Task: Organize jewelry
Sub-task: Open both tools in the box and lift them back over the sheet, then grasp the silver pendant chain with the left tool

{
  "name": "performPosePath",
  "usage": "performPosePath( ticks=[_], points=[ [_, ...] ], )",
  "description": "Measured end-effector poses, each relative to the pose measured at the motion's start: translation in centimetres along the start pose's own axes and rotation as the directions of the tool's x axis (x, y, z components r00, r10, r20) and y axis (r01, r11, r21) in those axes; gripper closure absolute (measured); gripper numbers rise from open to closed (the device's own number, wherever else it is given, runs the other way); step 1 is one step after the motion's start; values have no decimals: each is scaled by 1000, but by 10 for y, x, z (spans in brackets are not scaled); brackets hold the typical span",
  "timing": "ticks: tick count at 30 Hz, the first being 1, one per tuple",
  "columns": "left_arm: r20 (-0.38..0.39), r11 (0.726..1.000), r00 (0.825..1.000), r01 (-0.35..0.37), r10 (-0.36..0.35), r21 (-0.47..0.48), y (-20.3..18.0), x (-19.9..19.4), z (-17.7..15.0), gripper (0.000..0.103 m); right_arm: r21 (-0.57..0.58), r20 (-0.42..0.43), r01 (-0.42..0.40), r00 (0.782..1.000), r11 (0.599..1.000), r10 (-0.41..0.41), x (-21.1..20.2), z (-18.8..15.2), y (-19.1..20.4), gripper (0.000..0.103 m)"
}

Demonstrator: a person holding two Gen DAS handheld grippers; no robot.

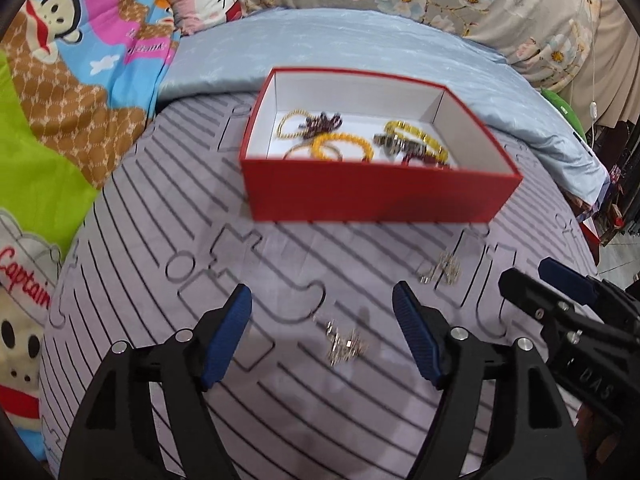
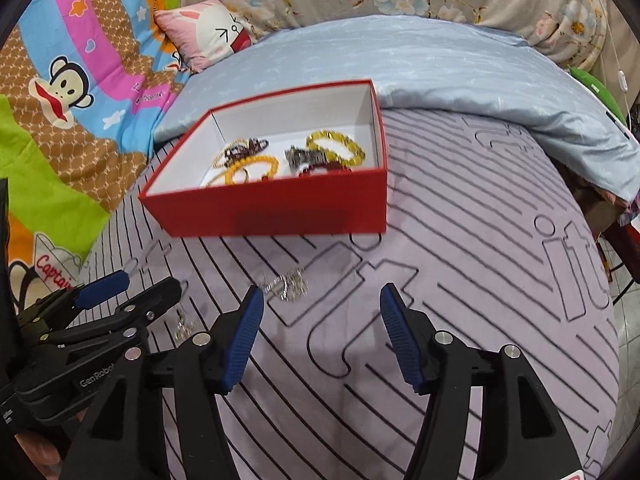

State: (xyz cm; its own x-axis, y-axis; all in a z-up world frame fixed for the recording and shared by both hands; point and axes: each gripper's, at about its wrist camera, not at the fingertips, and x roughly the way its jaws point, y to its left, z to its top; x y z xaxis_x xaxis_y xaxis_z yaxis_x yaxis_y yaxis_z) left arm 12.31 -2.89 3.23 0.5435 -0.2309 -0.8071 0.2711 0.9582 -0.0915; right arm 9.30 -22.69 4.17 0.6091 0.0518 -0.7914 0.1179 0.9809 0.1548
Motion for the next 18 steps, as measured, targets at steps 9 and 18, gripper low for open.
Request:
performPosePath(
  ticks=[9, 18],
  points=[
    [-21, 1000, 1000, 6, -6, -13, 9, 12, -27, 34, -14, -32, 0, 999, 1000, 0, 2, -25, 2, 37],
    [6, 1000, 1000, -17, 17, 19, 0, 17, -31, 46, 5, -39, 3, 999, 1000, -2, 4, -33, -1, 35]
  ],
)
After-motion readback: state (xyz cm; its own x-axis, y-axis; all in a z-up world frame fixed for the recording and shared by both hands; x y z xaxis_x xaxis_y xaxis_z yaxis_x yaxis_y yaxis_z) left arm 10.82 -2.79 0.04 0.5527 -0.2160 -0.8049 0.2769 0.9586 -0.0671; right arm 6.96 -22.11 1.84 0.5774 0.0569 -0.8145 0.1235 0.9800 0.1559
